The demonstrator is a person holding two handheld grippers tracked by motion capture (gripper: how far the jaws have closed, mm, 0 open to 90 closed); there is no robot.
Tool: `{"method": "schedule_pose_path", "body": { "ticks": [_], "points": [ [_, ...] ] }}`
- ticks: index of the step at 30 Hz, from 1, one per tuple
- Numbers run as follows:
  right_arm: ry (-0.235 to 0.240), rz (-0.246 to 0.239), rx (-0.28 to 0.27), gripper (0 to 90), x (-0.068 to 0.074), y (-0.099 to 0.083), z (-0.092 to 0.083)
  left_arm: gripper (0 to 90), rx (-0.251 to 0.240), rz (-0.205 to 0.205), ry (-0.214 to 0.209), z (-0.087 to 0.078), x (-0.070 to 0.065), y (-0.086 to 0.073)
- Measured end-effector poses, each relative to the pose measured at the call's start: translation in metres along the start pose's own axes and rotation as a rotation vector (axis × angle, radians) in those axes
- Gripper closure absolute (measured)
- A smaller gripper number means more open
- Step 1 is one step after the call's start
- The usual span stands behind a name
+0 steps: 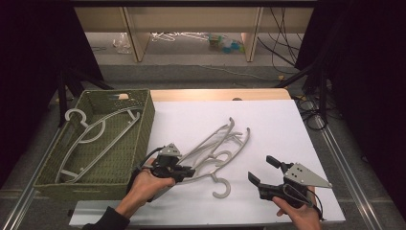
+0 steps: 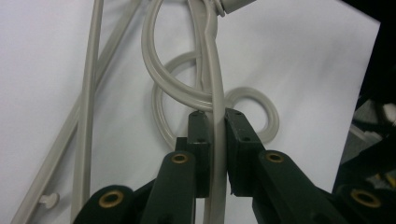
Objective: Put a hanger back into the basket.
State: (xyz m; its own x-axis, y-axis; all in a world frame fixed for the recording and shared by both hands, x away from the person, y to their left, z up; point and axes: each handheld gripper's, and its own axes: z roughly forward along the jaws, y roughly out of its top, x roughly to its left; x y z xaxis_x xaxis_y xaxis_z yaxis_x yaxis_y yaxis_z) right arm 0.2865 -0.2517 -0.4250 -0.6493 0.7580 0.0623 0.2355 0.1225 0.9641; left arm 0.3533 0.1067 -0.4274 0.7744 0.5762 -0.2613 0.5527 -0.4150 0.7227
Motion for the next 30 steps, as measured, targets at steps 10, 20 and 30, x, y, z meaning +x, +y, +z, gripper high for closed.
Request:
{"method": "schedule_pose_path", "body": {
  "ticks": [10,20,30],
  "points": [
    [-0.013,-0.026,-0.014,17.2,-0.002,0.000,0.001,81.3,-0.150,-0.084,-0.054,-0.037,0.004,0.011],
    [-0.012,-0.027,-0.017,17.2,-0.002,-0.001,0.001,81.3,-0.229,-0.175,-0.116,-0.068,-0.008,0.023],
    [-0.014,-0.020,-0.018,17.2,-0.003,-0.001,0.001,81.4,-0.307,-0.051,-0.099,-0.098,0.001,0.033]
  ]
}}
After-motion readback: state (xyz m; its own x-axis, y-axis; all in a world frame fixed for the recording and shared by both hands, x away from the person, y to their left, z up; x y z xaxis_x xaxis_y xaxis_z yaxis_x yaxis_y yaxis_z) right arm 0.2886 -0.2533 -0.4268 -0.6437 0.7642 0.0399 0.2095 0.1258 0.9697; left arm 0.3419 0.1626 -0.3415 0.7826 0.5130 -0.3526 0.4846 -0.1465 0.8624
